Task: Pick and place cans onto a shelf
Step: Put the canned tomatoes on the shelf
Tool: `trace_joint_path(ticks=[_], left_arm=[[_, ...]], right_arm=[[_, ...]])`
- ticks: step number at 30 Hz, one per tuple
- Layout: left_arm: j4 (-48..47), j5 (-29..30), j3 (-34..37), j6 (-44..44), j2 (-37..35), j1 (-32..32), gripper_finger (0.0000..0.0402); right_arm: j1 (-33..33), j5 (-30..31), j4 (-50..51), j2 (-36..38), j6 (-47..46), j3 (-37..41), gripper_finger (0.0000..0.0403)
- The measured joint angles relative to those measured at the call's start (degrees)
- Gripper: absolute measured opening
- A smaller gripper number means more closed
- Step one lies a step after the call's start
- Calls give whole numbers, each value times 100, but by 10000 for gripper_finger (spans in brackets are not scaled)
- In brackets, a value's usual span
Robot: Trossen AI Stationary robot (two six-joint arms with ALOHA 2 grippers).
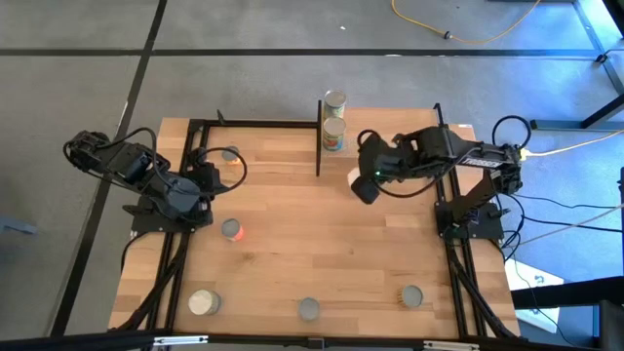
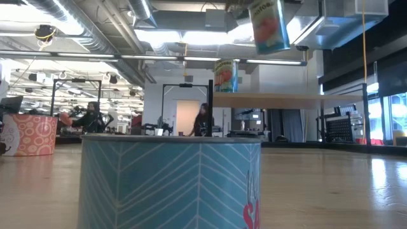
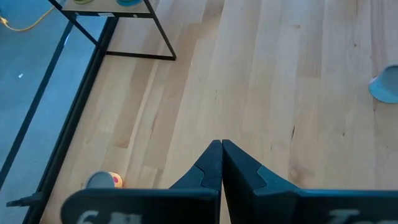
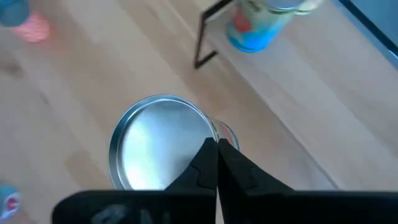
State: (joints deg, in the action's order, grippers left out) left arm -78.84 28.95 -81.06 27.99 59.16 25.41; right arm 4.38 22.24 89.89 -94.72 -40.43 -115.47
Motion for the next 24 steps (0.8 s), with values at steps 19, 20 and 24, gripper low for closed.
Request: trace_joint_path(ticks=[19, 20, 24], left_arm=[[4, -14, 0, 50, 0, 2, 0], [4, -14, 0, 52, 0, 2, 0], [4, -13, 0, 63, 0, 2, 0]], right_arm=[[-2123, -283, -437, 20, 1711, -7, 0], [-2261, -405, -569, 22, 1883, -7, 0], [-2808, -965, -1191, 26, 2488, -7, 0]])
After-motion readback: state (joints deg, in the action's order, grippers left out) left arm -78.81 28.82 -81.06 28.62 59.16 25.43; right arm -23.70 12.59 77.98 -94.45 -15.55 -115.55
